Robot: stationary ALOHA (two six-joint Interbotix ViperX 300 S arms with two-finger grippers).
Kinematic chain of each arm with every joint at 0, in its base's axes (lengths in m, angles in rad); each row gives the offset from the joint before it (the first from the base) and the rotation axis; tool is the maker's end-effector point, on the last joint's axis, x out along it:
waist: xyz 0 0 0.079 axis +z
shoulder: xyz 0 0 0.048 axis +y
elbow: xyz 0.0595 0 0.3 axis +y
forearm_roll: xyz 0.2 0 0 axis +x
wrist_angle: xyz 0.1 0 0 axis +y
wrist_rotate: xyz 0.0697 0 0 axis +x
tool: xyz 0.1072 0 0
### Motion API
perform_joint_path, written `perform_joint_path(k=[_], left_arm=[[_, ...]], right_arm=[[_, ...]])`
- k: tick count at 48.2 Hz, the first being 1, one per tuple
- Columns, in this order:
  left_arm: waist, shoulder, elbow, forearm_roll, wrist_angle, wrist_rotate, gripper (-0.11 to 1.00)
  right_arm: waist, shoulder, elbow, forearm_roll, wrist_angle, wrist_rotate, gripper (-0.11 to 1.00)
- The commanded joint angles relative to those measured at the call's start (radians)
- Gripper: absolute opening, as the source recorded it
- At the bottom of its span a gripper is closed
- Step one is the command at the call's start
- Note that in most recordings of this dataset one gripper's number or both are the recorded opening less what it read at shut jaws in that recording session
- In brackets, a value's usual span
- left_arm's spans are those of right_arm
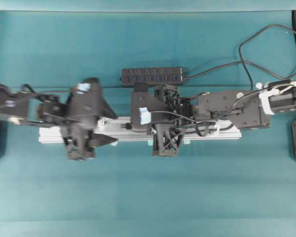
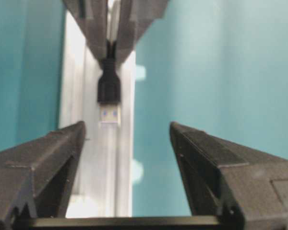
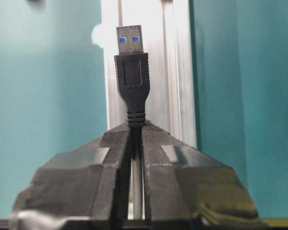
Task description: Pass the USB cable through three rings with both arms.
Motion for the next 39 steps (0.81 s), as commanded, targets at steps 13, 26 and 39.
perform_joint_path(k=[13,26,39], left_arm=[[0.000,-0.258,0.144,0.002,0.109,-0.025,0.76],[0.002,-0.359,0.193,0.002,0.150,-0.058,0.76],[0.008,-0.383,0.212,0.002,0.176,-0.058,0.76]], right_arm=[[-0.021,0.094,-0.169,-0.002,0.132,-0.026,-0.08],[-0.034,0.172,-0.311,-0.002,0.287,-0.031,-0.08],[-0.040,0.235,-0.399,-0.002,0.360,-0.029,-0.08]])
